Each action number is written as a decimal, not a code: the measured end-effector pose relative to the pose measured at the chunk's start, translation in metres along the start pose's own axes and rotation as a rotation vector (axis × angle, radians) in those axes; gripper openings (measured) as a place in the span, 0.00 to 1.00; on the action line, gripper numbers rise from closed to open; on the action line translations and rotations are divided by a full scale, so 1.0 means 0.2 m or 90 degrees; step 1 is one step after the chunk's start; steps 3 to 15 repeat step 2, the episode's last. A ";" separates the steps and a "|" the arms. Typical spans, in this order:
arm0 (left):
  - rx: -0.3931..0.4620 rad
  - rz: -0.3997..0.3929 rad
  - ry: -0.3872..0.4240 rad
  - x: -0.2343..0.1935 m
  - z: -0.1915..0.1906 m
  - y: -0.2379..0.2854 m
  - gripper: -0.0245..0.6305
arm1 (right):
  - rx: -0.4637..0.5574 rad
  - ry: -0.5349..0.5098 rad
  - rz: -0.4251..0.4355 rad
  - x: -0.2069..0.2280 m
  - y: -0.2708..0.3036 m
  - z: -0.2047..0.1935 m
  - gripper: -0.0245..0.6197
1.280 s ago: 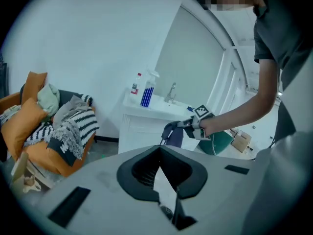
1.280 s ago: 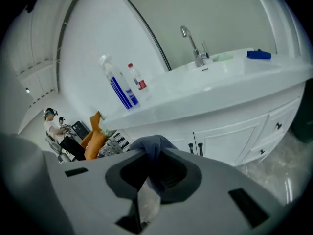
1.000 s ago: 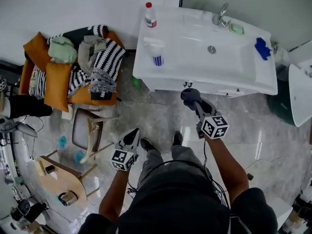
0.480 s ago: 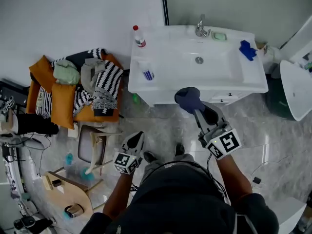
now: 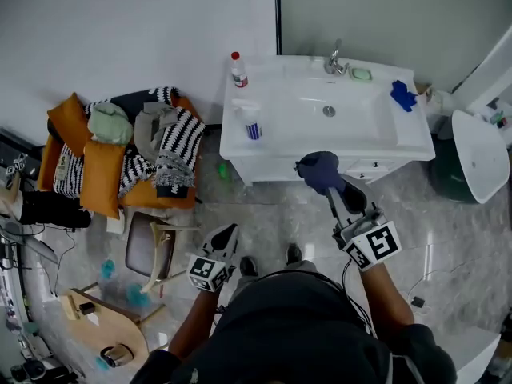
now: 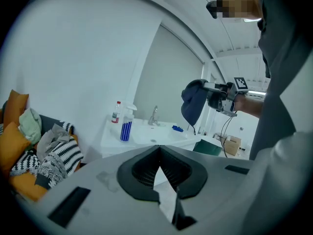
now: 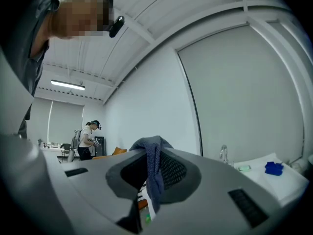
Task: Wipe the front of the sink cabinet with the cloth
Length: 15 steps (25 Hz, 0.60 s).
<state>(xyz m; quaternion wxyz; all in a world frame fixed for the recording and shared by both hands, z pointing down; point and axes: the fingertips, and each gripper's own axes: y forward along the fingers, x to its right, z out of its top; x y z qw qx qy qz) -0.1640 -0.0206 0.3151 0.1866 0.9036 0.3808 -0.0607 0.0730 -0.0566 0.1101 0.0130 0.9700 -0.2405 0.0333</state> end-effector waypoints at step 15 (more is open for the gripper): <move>-0.008 -0.013 -0.003 -0.06 -0.02 -0.07 0.04 | 0.000 0.003 -0.008 -0.10 0.03 0.01 0.10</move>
